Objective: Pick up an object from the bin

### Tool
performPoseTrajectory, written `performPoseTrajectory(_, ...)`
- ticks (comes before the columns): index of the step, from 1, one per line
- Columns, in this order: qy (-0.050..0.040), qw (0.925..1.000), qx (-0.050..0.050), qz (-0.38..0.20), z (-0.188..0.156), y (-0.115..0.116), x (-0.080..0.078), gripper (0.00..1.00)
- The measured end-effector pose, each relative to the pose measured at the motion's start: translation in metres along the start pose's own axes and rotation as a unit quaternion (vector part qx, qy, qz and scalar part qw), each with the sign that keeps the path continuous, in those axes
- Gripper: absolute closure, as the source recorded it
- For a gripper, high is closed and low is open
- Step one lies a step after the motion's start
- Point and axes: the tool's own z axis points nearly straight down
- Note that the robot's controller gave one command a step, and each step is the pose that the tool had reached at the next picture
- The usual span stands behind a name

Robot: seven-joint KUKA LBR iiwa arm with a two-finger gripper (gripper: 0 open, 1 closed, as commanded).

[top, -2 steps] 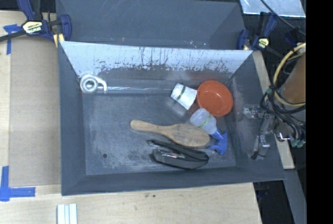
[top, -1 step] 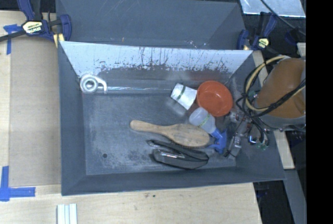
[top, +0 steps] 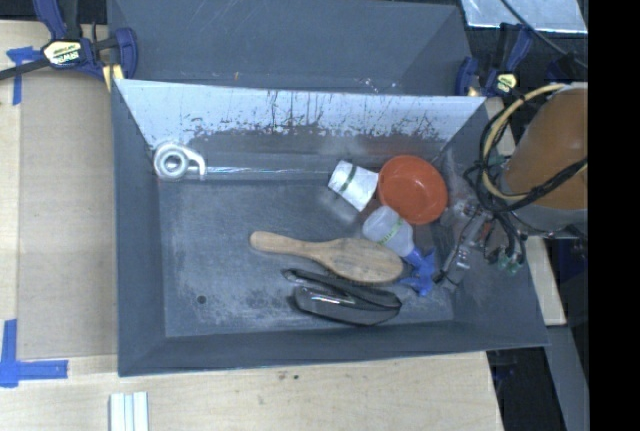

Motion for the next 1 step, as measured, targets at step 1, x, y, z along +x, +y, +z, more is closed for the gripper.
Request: performPoseTrajectory(1, 0.0020, 0.9480, -0.001, -0.318, 0.0186, 0.0570, -0.0775, 0.00)
